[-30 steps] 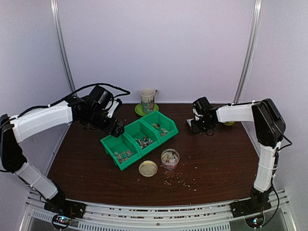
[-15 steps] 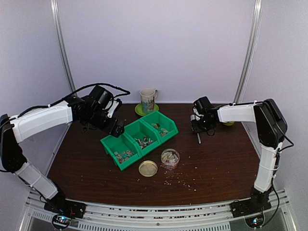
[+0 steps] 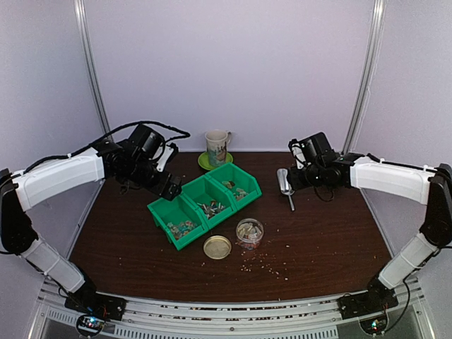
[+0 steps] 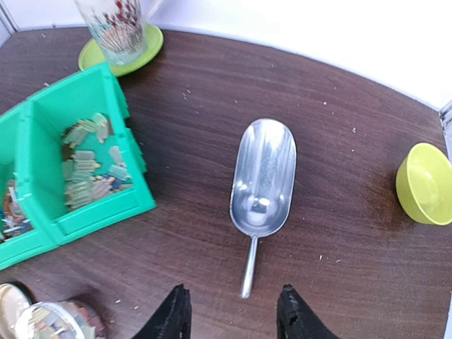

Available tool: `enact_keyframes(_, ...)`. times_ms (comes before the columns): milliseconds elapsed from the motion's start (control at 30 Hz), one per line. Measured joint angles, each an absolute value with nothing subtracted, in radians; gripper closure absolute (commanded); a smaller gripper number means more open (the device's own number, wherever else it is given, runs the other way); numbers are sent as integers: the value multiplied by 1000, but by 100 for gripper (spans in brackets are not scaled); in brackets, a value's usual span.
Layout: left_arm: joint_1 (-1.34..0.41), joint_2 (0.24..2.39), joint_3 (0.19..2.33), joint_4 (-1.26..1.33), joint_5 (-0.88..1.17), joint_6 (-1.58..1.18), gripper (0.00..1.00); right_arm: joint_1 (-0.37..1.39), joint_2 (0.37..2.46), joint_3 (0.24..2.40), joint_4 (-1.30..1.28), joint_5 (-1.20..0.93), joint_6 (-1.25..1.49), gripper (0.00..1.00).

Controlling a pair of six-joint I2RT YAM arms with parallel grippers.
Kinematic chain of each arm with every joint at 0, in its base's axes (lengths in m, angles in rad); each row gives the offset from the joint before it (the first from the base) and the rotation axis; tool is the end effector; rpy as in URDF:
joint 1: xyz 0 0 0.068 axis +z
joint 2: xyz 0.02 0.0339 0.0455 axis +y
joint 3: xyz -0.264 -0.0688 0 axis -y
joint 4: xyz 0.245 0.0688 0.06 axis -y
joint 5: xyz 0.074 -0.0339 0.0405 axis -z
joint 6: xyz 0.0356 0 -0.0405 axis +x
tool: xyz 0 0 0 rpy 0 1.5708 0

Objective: Pack the candies
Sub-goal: Put down the spatula at the corner of the board, then pick up the box lid from the center of the board.

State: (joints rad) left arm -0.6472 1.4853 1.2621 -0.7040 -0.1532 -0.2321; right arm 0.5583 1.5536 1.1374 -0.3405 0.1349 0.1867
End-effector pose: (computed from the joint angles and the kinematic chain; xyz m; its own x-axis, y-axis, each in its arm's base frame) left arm 0.2547 -0.1857 0.2935 -0.7413 0.2753 -0.6121 0.3620 0.9320 -0.0192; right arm 0.2937 0.1778 0.2583 -0.6542 -0.1917 -0.7316 -0.3262 0.9443 0.0442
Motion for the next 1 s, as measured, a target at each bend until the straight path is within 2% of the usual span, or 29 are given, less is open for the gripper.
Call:
enact_keyframes(133,-647,1442,1262,-703,-152,-213,2,601,1430,1072,-340,152,181,43)
enact_keyframes(167,-647,1424,1262,-703,-151,-206,2,610,1401,1056,-340,156,181,11)
enact_keyframes(200,-647,1407,1261,-702,-149,-201,2,615,1379,1046,-341,159,180,1)
enact_keyframes(433,-743,1327,1268,-706,-158,-141,2,636,1223,944,-336,177,165,1)
enact_keyframes(600,-880,1360,1272,-720,-220,-130,2,638,1123,857,-315,194,159,1)
enact_keyframes(1000,-1084,1402,1178,-719,-301,-193,4,638,950,700,-276,232,146,0)
